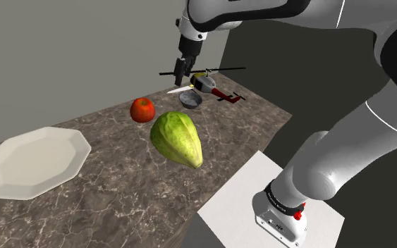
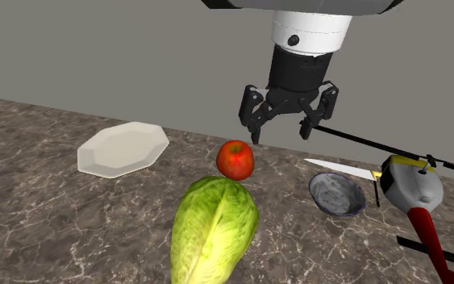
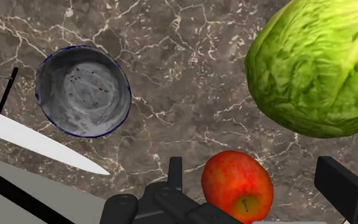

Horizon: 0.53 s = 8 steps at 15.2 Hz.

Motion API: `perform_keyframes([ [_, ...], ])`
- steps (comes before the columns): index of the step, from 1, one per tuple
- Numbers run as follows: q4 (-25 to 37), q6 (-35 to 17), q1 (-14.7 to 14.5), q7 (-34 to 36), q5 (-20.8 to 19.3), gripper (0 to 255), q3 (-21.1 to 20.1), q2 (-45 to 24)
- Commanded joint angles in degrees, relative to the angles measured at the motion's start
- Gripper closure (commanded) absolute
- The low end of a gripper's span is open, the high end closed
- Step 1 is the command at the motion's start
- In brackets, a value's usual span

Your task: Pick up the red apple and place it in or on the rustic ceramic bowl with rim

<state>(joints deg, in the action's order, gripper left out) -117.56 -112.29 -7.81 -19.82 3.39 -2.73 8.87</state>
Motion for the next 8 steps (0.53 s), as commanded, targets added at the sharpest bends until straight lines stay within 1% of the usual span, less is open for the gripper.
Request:
perform_keyframes([
  [1, 3.1, -0.6, -0.7, -2.8, -0.4, 0, -0.5, -4.0],
  [8, 15.1, -1.9, -3.2, -10.9, -2.9, 0, -3.0, -18.5],
])
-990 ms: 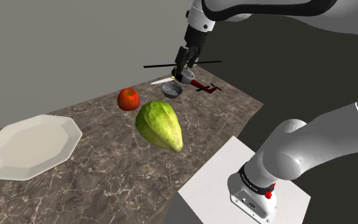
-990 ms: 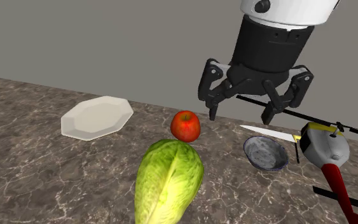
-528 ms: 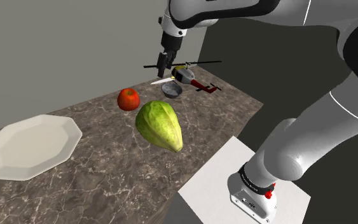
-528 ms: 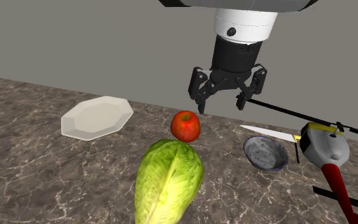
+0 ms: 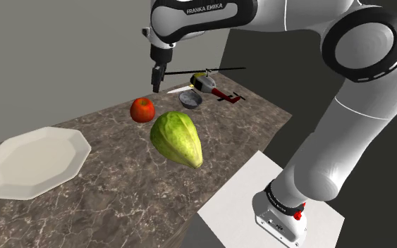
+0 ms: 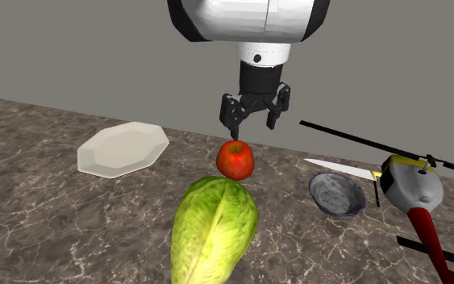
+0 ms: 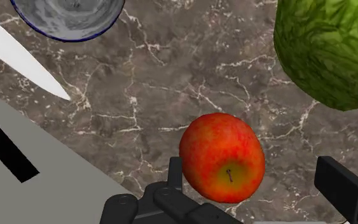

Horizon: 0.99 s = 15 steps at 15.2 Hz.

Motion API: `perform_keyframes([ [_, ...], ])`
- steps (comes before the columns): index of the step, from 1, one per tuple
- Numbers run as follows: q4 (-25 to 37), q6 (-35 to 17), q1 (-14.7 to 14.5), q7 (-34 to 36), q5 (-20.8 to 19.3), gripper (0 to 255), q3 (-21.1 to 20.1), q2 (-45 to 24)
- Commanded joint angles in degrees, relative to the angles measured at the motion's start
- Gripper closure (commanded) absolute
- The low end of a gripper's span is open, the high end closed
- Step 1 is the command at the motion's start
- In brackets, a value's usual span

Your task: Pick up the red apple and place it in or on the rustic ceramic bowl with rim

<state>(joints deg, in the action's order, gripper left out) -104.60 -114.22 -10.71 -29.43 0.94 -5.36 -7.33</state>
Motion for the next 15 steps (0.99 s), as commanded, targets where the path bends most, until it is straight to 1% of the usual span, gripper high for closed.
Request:
perform_keyframes([
  [1, 4.0, 0.0, -0.7, -2.3, -0.9, 0, -0.7, -4.3],
  [4, 9.1, 0.2, -1.9, -5.0, -2.3, 0, -1.8, -9.6],
  [11, 6.0, -4.5, -2.0, -4.9, -2.6, 0, -1.7, -11.3],
  [15, 5.8, -4.9, -2.0, -4.8, -2.6, 0, -1.7, -11.5],
])
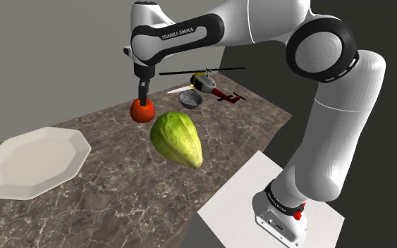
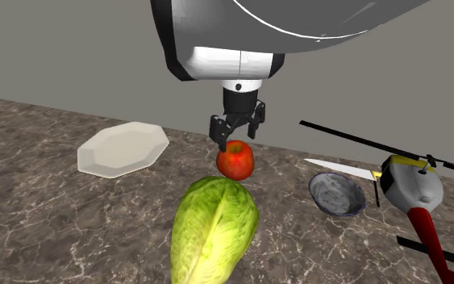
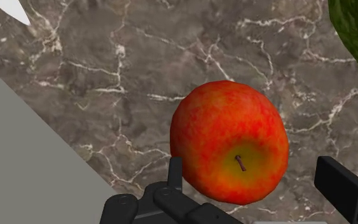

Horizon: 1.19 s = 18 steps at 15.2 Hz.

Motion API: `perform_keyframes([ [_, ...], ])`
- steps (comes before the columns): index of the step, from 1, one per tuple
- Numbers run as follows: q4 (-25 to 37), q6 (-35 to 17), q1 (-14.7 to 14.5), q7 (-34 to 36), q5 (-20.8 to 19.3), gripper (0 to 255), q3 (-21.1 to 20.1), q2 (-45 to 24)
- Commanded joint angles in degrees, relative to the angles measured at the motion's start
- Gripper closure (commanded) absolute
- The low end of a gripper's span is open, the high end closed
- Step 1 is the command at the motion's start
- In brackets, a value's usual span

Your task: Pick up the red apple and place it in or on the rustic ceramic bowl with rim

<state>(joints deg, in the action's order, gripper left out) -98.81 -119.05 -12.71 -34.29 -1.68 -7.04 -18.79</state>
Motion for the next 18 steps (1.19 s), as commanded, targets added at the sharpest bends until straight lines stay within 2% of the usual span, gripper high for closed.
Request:
perform_keyframes([
  [1, 0.0, -0.1, 0.0, 0.0, 0.0, 0, 0.0, 0.0],
  [4, 0.0, 0.0, 0.0, 0.0, 0.0, 0, 0.0, 0.0],
  [5, 0.0, 0.0, 0.0, 0.0, 0.0, 255, 0.0, 0.0],
  [14, 0.0, -0.1, 0.0, 0.0, 0.0, 255, 0.0, 0.0],
  [18, 1.8, 2.7, 0.0, -0.1, 0.1, 255, -0.1, 0.9],
])
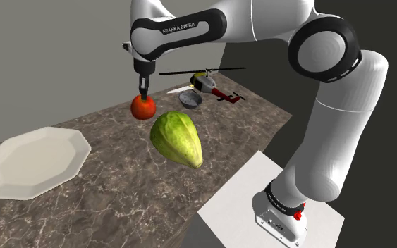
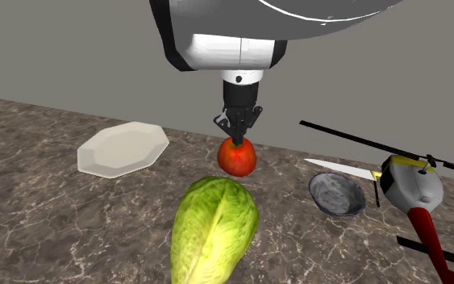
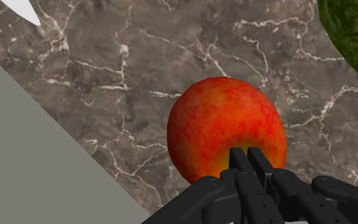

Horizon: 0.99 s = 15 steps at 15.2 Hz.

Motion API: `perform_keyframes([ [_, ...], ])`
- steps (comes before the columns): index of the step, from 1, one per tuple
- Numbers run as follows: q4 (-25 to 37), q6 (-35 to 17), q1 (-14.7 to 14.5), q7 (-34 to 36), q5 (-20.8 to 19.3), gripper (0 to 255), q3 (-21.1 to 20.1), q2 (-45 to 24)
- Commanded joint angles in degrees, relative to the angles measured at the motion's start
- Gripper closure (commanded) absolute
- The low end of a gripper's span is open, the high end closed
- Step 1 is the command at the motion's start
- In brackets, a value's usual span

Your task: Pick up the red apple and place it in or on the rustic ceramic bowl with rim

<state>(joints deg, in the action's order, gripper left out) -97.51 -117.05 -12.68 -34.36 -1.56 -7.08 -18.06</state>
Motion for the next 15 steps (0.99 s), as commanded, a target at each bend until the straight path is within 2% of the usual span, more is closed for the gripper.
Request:
perform_keyframes([
  [1, 1.0, 1.4, 0.0, 0.0, 0.1, 255, 0.0, 0.4],
  [15, 9.4, 11.5, 0.0, -0.1, 0.3, 255, -0.2, 2.1],
])
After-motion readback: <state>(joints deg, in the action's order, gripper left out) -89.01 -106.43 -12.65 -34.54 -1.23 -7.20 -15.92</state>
